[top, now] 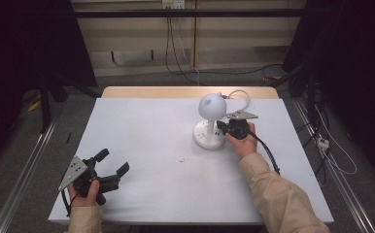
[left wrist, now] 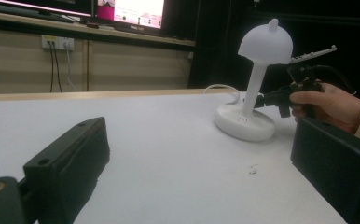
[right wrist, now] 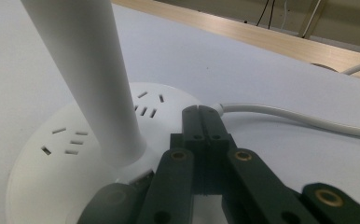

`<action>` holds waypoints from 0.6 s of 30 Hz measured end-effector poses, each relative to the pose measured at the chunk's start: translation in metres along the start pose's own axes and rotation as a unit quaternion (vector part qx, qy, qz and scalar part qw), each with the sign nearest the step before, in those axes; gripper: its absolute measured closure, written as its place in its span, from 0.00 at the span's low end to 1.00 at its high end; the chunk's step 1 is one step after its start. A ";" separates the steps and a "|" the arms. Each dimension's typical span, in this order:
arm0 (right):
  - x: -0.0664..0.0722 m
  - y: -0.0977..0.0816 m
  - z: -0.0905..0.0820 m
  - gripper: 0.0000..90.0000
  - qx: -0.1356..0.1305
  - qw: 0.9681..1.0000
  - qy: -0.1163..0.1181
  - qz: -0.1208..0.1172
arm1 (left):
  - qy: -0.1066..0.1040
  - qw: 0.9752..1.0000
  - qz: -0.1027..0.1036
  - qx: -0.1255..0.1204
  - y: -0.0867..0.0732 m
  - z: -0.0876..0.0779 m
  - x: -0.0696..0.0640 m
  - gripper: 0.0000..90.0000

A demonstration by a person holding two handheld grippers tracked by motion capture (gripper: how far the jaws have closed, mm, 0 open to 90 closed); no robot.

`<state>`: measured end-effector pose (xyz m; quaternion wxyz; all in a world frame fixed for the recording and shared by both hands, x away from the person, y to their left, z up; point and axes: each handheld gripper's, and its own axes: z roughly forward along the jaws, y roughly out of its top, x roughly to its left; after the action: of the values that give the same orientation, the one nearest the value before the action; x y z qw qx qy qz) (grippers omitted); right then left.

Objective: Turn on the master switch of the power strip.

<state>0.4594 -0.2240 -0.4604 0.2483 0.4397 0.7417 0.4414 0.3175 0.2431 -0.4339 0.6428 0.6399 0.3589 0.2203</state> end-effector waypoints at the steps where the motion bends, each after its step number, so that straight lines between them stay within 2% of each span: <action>1: 0.000 0.000 0.000 1.00 -0.001 1.000 -0.001 -0.001 | 0.000 1.000 -0.001 -0.001 0.000 0.000 0.000 0.04; 8: 0.001 -0.001 0.000 1.00 -0.001 1.000 -0.002 0.000 | 0.001 1.000 -0.003 -0.002 0.000 -0.002 0.000 0.04; 10: 0.002 0.000 0.001 1.00 0.001 1.000 -0.005 -0.006 | 0.001 1.000 -0.003 -0.001 0.000 -0.002 0.001 0.04; 12: 0.002 -0.001 0.000 1.00 0.001 1.000 -0.004 -0.001 | 0.002 1.000 -0.004 -0.002 0.000 -0.002 0.001 0.04; 15: 0.003 -0.001 0.001 1.00 0.002 1.000 -0.008 -0.009 | 0.002 1.000 -0.003 -0.002 0.000 -0.003 0.001 0.04; 18: 0.001 -0.001 0.001 1.00 0.002 1.000 -0.004 -0.002 | 0.002 1.000 -0.003 -0.002 0.000 -0.003 0.000 0.04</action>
<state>0.4590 -0.2226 -0.4620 0.2518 0.4403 0.7424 0.4378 0.3158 0.2450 -0.4336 0.6443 0.6371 0.3612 0.2204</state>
